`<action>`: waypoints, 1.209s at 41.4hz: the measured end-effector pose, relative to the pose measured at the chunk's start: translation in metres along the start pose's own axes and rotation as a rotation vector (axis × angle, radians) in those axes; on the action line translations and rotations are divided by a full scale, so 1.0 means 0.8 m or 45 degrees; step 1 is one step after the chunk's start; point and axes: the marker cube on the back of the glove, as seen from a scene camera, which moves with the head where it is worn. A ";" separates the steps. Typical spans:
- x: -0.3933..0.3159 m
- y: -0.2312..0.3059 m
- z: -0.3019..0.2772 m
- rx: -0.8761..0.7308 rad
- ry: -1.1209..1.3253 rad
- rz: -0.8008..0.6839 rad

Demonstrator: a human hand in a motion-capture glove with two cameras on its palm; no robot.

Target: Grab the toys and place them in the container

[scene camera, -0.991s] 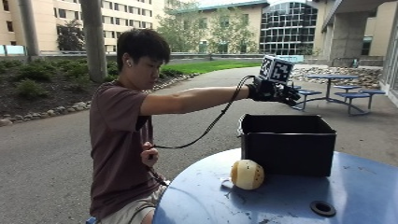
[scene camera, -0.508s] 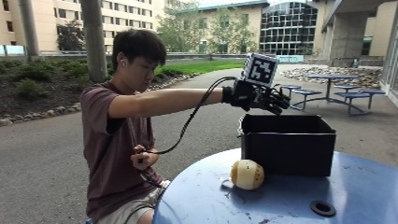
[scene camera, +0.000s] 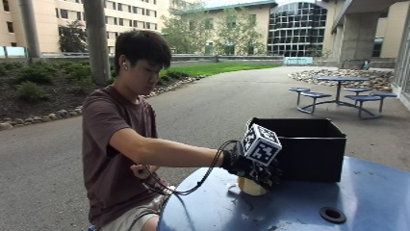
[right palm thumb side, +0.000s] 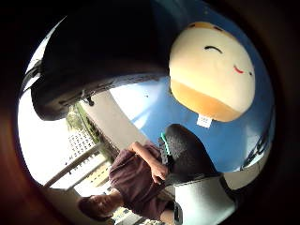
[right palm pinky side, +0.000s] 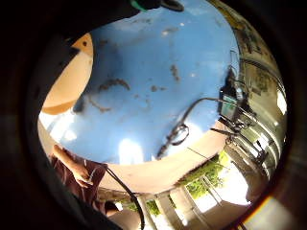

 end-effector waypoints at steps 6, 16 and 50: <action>-0.008 -0.035 0.065 0.071 -0.113 -0.105; -0.013 -0.059 0.078 0.477 -0.111 -0.128; -0.020 0.050 -0.180 0.676 -0.045 0.099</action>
